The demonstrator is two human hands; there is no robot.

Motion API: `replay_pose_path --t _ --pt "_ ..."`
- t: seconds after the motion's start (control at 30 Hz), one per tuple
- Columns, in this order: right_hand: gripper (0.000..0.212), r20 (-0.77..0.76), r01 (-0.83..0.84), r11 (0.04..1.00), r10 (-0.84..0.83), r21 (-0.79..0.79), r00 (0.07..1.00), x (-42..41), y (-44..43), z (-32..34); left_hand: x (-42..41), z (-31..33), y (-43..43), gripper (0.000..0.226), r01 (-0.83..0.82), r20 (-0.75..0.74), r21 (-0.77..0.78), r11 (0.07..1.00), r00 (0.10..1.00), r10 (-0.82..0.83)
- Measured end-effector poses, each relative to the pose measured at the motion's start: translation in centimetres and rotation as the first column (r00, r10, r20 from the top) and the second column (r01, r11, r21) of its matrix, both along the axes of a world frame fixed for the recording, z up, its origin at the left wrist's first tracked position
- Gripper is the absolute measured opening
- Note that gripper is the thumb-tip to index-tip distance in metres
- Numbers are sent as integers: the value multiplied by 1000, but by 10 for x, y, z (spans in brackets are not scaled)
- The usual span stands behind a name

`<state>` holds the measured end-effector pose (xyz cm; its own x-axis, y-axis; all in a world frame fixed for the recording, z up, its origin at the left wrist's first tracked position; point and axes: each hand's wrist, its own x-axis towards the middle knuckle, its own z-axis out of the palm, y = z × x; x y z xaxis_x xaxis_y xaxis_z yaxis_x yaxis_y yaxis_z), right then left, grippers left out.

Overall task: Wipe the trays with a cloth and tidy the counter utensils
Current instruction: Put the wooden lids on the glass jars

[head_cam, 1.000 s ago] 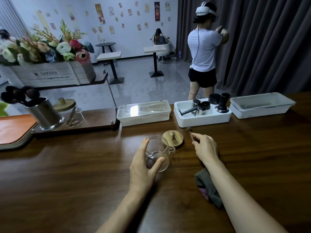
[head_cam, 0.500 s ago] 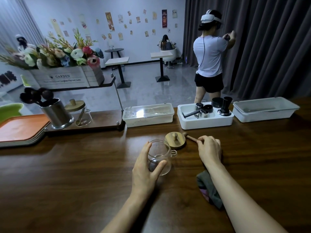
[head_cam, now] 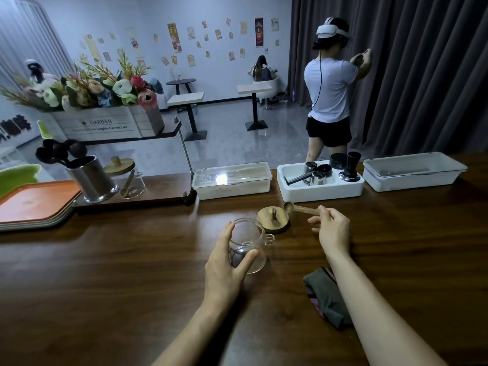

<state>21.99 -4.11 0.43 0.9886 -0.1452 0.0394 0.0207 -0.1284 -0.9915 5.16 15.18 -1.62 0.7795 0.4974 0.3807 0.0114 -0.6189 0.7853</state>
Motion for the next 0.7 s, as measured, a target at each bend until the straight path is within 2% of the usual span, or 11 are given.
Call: replay_pose_path --t 0.13,0.23,0.37,0.43,0.7 --pt "18 19 -222 961 222 166 975 -11 12 19 0 2 0 86 -3 -27 -5 1000 1000 3" --pt "14 47 -394 900 392 186 919 -23 22 32 1 2 0 90 -14 -35 -12 1000 999 13" --pt "11 47 -523 830 524 194 850 -35 29 39 1 0 -1 94 -19 -33 -41 999 999 17" --pt "11 42 -539 817 543 206 839 -39 33 42 1 -1 0 95 -13 -29 -44 999 1000 12" --pt "14 73 -444 861 440 248 895 -40 39 52 3 -3 1 93 0 -10 -45 999 1000 0"
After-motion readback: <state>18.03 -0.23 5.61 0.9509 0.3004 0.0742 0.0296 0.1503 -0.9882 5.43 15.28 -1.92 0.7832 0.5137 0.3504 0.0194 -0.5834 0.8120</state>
